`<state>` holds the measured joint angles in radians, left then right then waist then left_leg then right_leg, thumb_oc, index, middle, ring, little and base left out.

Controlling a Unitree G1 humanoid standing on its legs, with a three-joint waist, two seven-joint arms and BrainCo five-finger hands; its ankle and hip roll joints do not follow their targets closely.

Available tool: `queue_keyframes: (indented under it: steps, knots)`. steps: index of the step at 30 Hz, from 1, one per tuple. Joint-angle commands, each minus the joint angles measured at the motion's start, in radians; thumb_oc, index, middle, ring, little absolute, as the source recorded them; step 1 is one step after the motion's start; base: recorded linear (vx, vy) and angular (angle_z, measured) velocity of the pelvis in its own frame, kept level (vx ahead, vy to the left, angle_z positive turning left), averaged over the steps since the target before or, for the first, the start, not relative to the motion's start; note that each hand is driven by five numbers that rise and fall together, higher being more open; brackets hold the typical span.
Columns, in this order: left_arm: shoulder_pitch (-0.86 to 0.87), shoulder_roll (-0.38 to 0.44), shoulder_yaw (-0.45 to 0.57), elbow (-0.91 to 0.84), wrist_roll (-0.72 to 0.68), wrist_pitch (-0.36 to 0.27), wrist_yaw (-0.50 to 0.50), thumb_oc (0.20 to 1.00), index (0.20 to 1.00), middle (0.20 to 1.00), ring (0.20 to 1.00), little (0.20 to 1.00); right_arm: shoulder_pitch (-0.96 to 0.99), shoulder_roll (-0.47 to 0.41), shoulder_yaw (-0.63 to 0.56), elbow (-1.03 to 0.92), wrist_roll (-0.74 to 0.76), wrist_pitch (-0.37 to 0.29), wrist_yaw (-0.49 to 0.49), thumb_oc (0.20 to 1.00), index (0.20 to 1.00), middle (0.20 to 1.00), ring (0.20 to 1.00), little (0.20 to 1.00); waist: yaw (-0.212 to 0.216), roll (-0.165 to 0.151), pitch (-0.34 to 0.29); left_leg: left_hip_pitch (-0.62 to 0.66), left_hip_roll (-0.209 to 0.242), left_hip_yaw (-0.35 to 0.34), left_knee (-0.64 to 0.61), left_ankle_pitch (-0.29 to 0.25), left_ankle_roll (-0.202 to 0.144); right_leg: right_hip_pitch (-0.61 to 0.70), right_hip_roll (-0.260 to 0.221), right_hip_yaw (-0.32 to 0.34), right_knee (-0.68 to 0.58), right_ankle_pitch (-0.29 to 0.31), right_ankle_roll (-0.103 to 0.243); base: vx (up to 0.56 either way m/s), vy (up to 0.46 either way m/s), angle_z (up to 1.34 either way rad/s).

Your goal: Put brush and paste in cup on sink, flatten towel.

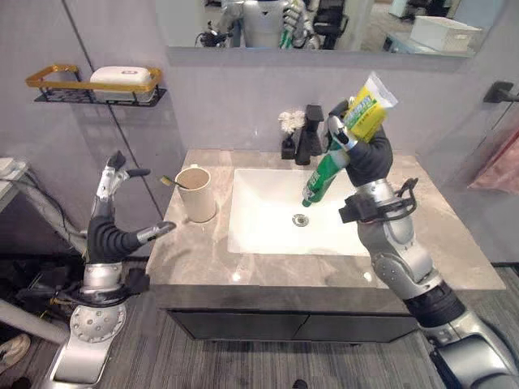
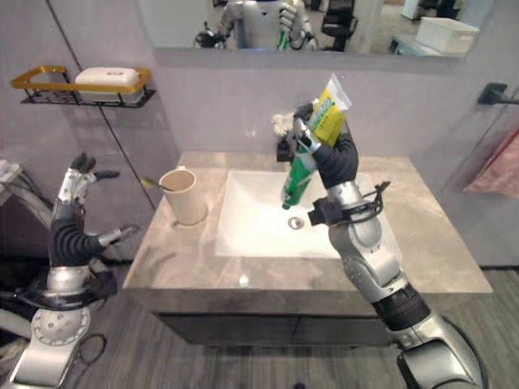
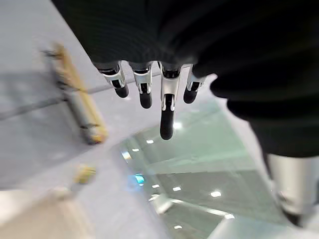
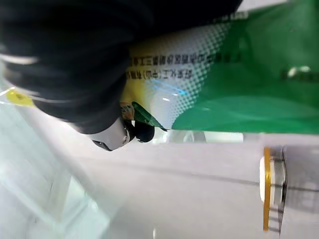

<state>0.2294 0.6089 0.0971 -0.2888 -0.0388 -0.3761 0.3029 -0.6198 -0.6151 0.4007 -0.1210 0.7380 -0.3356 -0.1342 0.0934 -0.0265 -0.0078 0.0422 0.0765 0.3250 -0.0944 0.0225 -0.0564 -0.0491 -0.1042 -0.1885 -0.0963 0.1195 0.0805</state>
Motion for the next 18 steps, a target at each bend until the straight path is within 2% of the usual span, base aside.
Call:
queue_keyframes:
  steps: [1,2,5,7,11,16,18]
  knots:
    - [0.02,0.133,0.035,-0.024,0.033,-0.065,-0.022,1.0,1.0,1.0,1.0,1.0,-0.265,-0.048,-0.014,0.01,-0.048,-0.066,-0.03,0.2,0.2,0.2,0.2,0.2,0.034,-0.048,-0.012,0.001,0.038,-0.071,0.007,0.007,-0.039,0.045,-0.114,-0.014,0.009,0.012,0.089,-0.07,-0.014,0.23]
    - [0.08,0.142,0.044,-0.005,-0.008,-0.076,-0.049,1.0,1.0,1.0,1.0,1.0,-0.337,-0.084,0.009,0.046,-0.062,-0.065,-0.047,0.2,0.2,0.2,0.2,0.2,0.056,-0.054,-0.006,-0.014,0.036,-0.085,0.007,0.015,-0.041,0.043,-0.117,-0.026,0.009,0.014,0.091,-0.05,-0.009,0.2]
    - [0.126,0.144,0.046,0.018,-0.05,-0.077,-0.077,1.0,1.0,1.0,1.0,1.0,-0.412,-0.1,0.036,0.093,-0.061,-0.068,-0.065,0.2,0.2,0.2,0.2,0.2,0.07,-0.057,-0.002,-0.032,0.032,-0.105,0.007,0.022,-0.043,0.039,-0.122,-0.042,0.009,0.016,0.093,-0.06,-0.011,0.28]
    - [0.168,0.134,0.003,0.079,-0.151,-0.061,-0.137,1.0,1.0,1.0,1.0,1.0,-0.477,-0.123,0.063,0.125,-0.071,-0.071,-0.091,0.2,0.2,0.2,0.2,0.2,0.092,-0.058,0.009,-0.058,0.027,-0.133,0.007,0.034,-0.044,0.037,-0.129,-0.067,0.009,0.019,0.094,-0.08,-0.009,0.38]
    - [0.194,0.164,-0.059,0.146,-0.195,-0.038,-0.199,1.0,1.0,1.0,1.0,1.0,-0.539,-0.124,0.073,0.157,-0.075,-0.079,-0.119,0.2,0.2,0.2,0.2,0.2,0.113,-0.057,0.019,-0.092,0.017,-0.173,0.007,0.046,-0.044,0.038,-0.141,-0.108,0.009,0.022,0.098,-0.06,-0.015,0.45]
    - [0.231,0.123,-0.153,0.293,-0.352,0.018,-0.3,1.0,1.0,1.0,1.0,1.0,-0.59,-0.123,0.079,0.162,-0.092,-0.084,-0.154,0.2,0.2,0.2,0.2,0.2,0.146,-0.056,0.031,-0.138,0.004,-0.236,0.007,0.065,-0.045,0.044,-0.154,-0.169,0.009,0.023,0.104,-0.03,-0.005,0.49]
    - [0.244,0.083,-0.157,0.346,-0.413,0.043,-0.315,1.0,1.0,1.0,1.0,1.0,-0.599,-0.128,0.07,0.171,-0.1,-0.079,-0.169,0.2,0.2,0.2,0.2,0.2,0.156,-0.058,0.032,-0.149,0.0,-0.251,0.007,0.068,-0.044,0.045,-0.157,-0.183,0.009,0.022,0.105,-0.01,0.012,0.33]
